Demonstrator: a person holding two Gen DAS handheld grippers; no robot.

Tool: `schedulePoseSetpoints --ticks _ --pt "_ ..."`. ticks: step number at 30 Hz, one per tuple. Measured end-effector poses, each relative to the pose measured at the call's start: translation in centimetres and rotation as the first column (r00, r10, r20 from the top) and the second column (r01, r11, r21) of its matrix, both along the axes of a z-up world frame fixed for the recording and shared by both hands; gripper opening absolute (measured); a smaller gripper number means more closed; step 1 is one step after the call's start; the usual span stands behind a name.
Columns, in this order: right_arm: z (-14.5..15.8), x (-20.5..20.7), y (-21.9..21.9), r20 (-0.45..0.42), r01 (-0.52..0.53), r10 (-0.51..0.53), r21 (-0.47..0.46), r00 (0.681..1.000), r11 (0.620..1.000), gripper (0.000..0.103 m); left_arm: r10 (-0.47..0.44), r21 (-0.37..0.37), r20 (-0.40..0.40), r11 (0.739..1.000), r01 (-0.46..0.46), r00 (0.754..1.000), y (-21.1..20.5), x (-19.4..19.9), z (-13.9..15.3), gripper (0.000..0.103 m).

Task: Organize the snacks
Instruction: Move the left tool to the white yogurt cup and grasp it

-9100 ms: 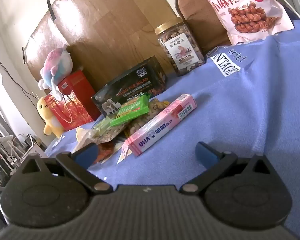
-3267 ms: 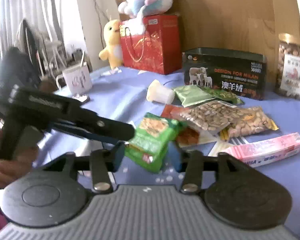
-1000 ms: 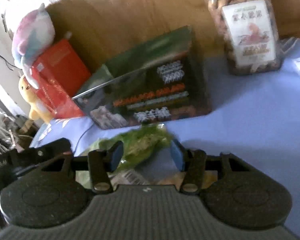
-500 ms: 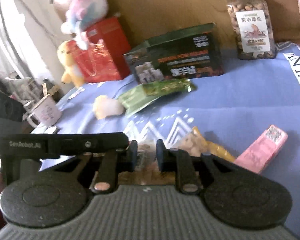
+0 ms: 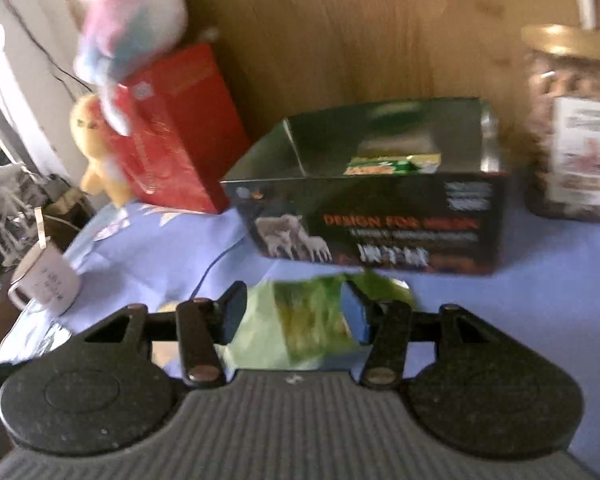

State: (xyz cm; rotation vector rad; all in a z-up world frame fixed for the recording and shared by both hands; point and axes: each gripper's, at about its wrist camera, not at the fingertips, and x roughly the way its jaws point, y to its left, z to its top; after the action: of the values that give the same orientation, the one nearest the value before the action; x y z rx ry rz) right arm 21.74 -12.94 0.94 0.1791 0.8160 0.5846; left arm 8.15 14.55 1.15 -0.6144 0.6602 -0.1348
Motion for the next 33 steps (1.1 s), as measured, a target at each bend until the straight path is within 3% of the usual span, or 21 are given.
schedulePoseSetpoints --ticks 4,6,8,10,13,17,20,24,27,33 --pt "-1.8 2.3 2.7 -0.013 -0.020 0.019 -0.083 1.000 0.996 0.055 0.025 -0.015 -0.020 1.000 -0.025 0.999 -0.5 1.9 -0.4 0.069" --pt "-2.0 1.8 3.2 -0.013 -0.047 0.046 -0.121 0.999 0.992 0.055 -0.001 -0.014 -0.028 1.000 0.001 1.000 -1.3 2.4 -0.7 0.063" --pt "-2.0 0.8 2.4 -0.022 -0.082 0.080 -0.112 0.997 0.990 0.055 -0.045 -0.008 -0.044 0.999 0.045 0.998 -2.3 2.7 -1.2 0.051" --pt "-2.1 -0.2 0.9 -0.066 -0.099 0.094 -0.073 0.993 0.992 0.055 -0.055 0.014 -0.045 0.998 0.055 0.998 -2.9 2.4 -1.7 0.050" --pt "-1.9 -3.9 -0.7 -0.064 -0.153 0.148 -0.070 0.987 0.986 0.054 -0.086 0.020 -0.037 0.996 0.087 0.996 -3.3 1.3 -1.7 0.050" --pt "-1.4 -11.2 -1.4 0.039 -0.202 0.214 -0.202 0.976 0.958 0.054 -0.130 0.003 -0.026 0.991 0.130 0.991 -3.3 -0.5 -1.8 0.054" --pt "-0.7 -13.2 -2.3 0.087 -0.205 0.220 -0.155 0.972 0.966 0.054 -0.094 0.014 0.000 0.995 0.094 0.996 -3.0 -1.2 -1.4 0.059" --pt "1.1 -12.7 -1.0 0.201 -0.206 0.233 -0.147 0.951 0.967 0.054 -0.027 -0.017 0.028 0.999 0.028 0.999 -1.7 -1.3 -0.8 0.059" --pt "1.3 -11.0 1.7 0.208 -0.276 0.300 -0.137 0.931 0.951 0.054 0.010 -0.026 0.032 1.000 -0.009 0.999 -0.9 -0.5 -0.5 0.061" --pt "-1.3 -7.7 7.3 0.204 -0.310 0.367 -0.265 0.908 0.913 0.055 0.001 -0.005 0.024 1.000 -0.001 1.000 -1.7 1.8 -1.2 0.068"
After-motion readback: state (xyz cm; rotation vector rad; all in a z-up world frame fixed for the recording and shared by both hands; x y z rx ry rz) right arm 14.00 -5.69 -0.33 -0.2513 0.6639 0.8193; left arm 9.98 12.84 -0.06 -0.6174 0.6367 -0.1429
